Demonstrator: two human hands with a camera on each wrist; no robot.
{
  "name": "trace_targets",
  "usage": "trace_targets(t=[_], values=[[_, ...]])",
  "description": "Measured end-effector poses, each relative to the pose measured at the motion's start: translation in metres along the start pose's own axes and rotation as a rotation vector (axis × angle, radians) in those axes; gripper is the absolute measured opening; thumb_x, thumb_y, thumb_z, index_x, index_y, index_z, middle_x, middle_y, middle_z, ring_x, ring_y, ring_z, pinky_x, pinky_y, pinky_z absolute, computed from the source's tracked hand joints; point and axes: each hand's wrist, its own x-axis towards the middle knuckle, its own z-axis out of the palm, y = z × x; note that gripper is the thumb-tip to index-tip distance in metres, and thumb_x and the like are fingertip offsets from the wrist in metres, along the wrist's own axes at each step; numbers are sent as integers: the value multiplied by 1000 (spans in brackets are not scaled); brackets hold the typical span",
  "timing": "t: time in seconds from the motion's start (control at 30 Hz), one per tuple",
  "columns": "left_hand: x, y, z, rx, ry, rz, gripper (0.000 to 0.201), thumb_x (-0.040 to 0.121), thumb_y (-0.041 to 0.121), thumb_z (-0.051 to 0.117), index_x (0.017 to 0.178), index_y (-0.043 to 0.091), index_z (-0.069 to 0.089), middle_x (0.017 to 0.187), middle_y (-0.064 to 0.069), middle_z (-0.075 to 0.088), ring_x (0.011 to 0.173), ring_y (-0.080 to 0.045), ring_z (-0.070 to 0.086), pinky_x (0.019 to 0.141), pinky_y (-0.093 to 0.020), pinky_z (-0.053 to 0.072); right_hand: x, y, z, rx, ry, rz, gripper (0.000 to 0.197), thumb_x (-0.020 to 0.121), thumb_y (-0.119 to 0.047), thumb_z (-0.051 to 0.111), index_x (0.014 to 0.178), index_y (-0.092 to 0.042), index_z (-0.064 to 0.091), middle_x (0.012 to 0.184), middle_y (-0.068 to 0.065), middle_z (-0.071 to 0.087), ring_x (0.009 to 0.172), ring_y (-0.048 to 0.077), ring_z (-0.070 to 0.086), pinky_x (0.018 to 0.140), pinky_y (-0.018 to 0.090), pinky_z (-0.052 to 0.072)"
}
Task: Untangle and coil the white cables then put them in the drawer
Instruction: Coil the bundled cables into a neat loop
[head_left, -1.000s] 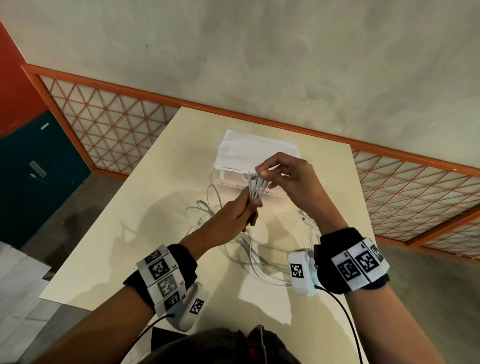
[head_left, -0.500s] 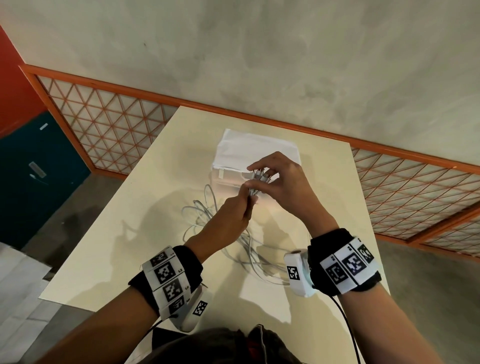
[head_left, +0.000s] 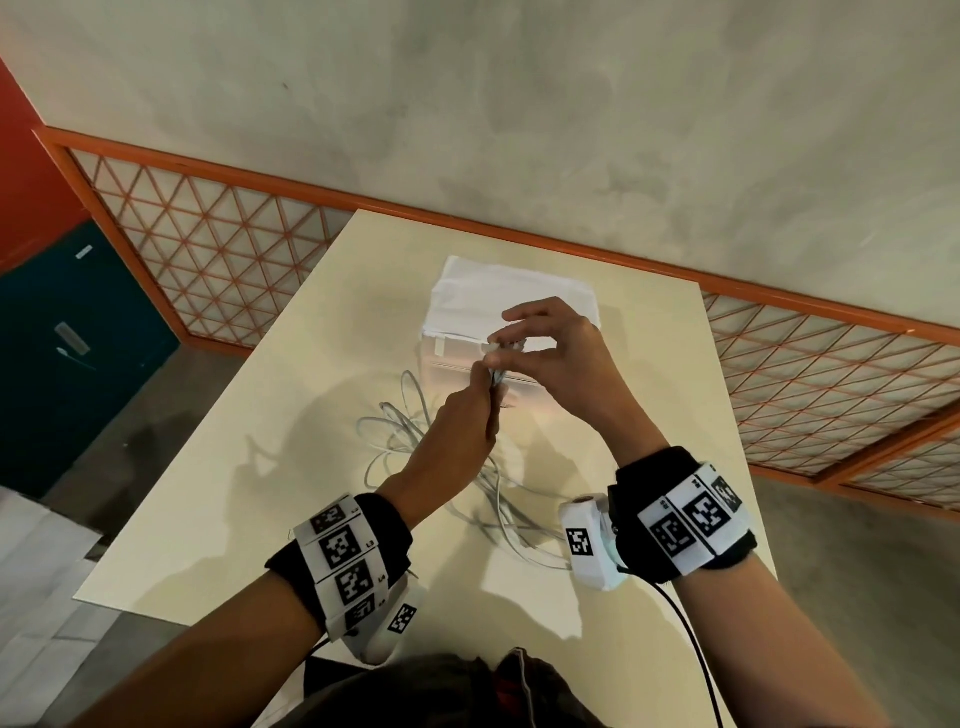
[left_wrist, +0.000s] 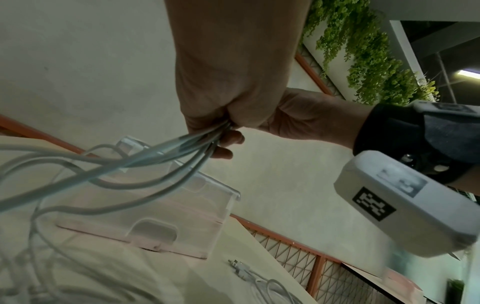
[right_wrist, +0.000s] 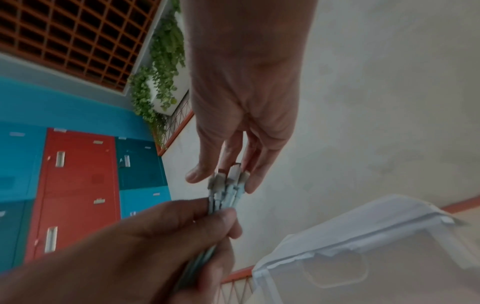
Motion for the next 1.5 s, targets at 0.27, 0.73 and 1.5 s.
trace_targets(t=[0.27, 0.73, 1.5], values=[[1, 5, -7, -430, -171, -61, 20, 102, 20, 35, 105, 0, 38, 67, 3, 53, 57, -11, 47, 61, -24, 44, 1, -1, -10, 135, -101, 67, 4, 73, -16, 78, 73, -17, 74, 98, -6, 67, 86, 4, 61, 74, 9, 46], [3, 17, -17, -685, -256, -140, 25, 104, 22, 25, 89, 10, 41, 66, 2, 29, 53, -6, 27, 57, -24, 29, 5, -5, -16, 346, -105, 66, 28, 75, -12, 77, 96, -2, 60, 105, 7, 71, 87, 14, 69, 75, 24, 55], [23, -12, -75, -954, 314, -337, 35, 100, 23, 44, 71, 10, 60, 61, 2, 68, 67, -11, 69, 73, -30, 56, -22, -14, 21, 213, -288, -18, 36, 96, -36, 49, 66, -17, 47, 62, -4, 36, 58, 12, 43, 59, 28, 42]])
